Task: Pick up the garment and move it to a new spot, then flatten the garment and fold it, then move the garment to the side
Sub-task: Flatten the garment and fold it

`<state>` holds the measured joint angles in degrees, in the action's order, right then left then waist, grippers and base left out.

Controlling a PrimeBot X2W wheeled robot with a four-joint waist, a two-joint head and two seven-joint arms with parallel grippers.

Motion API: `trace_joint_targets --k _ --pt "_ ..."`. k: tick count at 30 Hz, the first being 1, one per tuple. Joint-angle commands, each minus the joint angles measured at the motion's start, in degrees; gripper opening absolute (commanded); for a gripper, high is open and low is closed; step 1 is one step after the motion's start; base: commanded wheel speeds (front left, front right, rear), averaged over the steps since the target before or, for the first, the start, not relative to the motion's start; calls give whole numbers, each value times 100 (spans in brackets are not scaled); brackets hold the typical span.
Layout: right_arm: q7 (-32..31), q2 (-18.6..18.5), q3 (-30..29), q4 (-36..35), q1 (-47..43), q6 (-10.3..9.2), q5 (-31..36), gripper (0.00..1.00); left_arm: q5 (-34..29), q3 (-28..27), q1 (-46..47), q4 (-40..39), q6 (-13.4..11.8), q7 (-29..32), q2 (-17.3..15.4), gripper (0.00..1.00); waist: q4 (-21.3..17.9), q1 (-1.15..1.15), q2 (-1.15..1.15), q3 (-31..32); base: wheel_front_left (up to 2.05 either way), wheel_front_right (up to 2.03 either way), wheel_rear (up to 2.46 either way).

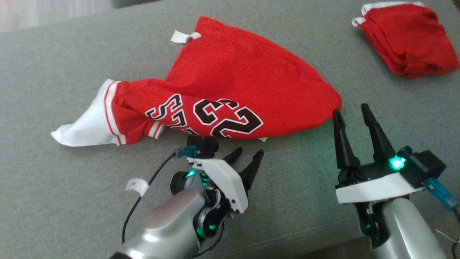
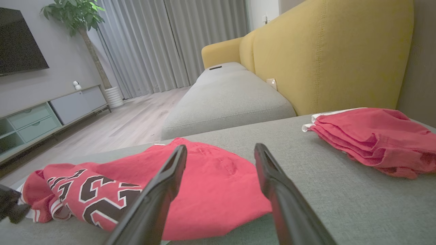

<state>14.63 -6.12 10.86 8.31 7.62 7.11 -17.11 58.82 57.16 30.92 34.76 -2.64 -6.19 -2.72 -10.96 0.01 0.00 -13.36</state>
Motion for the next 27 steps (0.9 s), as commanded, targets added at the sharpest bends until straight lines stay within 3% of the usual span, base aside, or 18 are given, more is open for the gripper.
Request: trace_joint_targets --k 1,4,9,10,11,12,13,23,27 --pt "37 -6 113 -211 153 37 -62 100 70 -67 235 -78 -68 5 -16 100 -111 -1 0 -157 0 0 0" --pt "37 -13 140 -266 288 37 -138 100 463 400 656 129 -282 -19 -16 100 -183 -1 0 -328 0 0 0" --pt "37 -43 150 -280 364 37 -145 100 907 873 970 282 -427 -208 -16 100 -246 -1 0 -428 0 0 0" --pt "37 -47 146 -284 378 37 -145 100 973 968 1026 321 -458 -237 -16 77 -255 -1 0 -438 0 0 0" --pt "37 -52 145 -287 393 37 -143 100 1038 1061 1071 368 -499 -251 -16 38 -264 -1 0 -444 0 0 0" --pt "37 -53 140 -290 407 37 -145 100 1073 1149 1121 415 -536 -290 -16 6 -272 -1 0 -446 0 0 0" --pt "37 -55 137 -293 418 37 -146 100 1109 1227 1154 463 -563 -309 -16 0 -279 -1 0 -442 0 0 0" --pt "37 -54 -61 -327 286 37 -126 100 964 1499 1250 446 -276 -839 -16 0 -41 -1 0 -220 0 0 0" --pt "37 -38 -182 -340 107 37 -95 100 576 857 1000 6 -260 -876 -16 0 191 -1 0 24 0 0 0"
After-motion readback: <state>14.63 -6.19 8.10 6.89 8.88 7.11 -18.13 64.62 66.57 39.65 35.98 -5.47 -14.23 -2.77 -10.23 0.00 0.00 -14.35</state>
